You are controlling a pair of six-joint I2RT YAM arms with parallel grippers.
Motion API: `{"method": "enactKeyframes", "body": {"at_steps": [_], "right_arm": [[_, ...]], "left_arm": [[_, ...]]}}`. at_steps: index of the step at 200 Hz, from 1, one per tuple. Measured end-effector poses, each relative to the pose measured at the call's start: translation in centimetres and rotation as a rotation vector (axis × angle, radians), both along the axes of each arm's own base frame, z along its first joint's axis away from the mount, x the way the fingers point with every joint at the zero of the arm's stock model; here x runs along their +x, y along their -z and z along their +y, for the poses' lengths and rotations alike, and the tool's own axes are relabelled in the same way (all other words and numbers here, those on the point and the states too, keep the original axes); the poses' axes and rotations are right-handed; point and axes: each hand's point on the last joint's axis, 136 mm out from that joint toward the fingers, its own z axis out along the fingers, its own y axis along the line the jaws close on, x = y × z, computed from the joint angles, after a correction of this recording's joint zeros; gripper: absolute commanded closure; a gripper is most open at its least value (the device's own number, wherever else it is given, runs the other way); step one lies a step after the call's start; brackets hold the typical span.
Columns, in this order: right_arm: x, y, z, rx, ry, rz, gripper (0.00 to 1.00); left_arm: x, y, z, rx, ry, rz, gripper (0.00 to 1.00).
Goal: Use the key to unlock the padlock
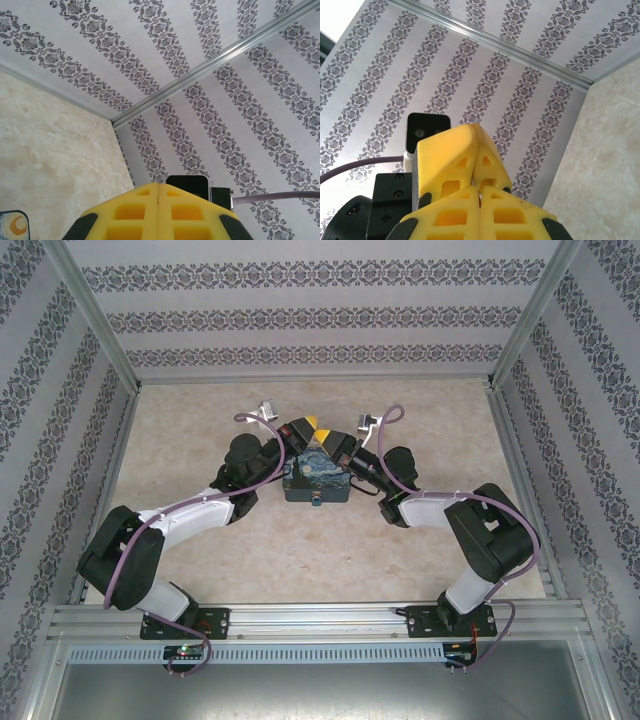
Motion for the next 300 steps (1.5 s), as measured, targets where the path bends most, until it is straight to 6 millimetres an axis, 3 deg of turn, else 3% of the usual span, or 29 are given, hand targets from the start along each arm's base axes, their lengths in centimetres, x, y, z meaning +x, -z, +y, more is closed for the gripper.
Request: {"method": "enactKeyframes", "body": {"at_steps": [27, 37, 78, 98, 127, 142, 159, 217, 263, 300], "right_arm": [[0.0, 0.1, 0.0, -0.001, 0.0, 0.002, 1.0], [0.0, 0.1, 0.0, -0.001, 0.0, 0.002, 1.0], [0.4, 0.7, -0.7, -0.005, 0.022, 0.019, 1.0], [0.8, 2.0, -1.8, -0.016, 0.046, 0.053, 1.0], [1.2, 3.8, -3.2, -0.036, 0.075, 0.103, 1.0], [1.3, 4.9, -3.7, -0.053, 0.085, 0.135, 1.0], [1.5, 6.2, -4.2, -0.08, 0.09, 0.176, 1.0], [1.3, 11.2, -4.4, -0.23, 0.07, 0.306, 1.0], [0.7, 14.1, -4.6, -0.321, 0.064, 0.377, 1.0], [0.5, 14.9, -4.7, -0.347, 0.061, 0.399, 1.0]], "left_arm": [[0.0, 0.1, 0.1, -0.002, -0.004, 0.003, 1.0], [0.0, 0.1, 0.1, -0.002, -0.004, 0.004, 0.93], [-0.2, 0.4, 0.0, 0.006, -0.007, 0.025, 0.3], [-0.9, 0.4, 0.7, 0.03, -0.027, 0.052, 0.14], [-2.5, -0.8, 2.6, 0.068, -0.066, 0.07, 0.0], [-3.4, -1.2, 3.3, 0.109, -0.074, 0.072, 0.0], [-4.3, -0.1, 3.8, 0.189, -0.069, 0.104, 0.0], [-7.0, 8.0, 4.0, 0.453, 0.04, 0.284, 0.01], [-10.1, 16.3, 3.3, 0.597, 0.186, 0.395, 0.07], [-11.2, 18.6, 1.4, 0.663, 0.284, 0.375, 0.12]]}}
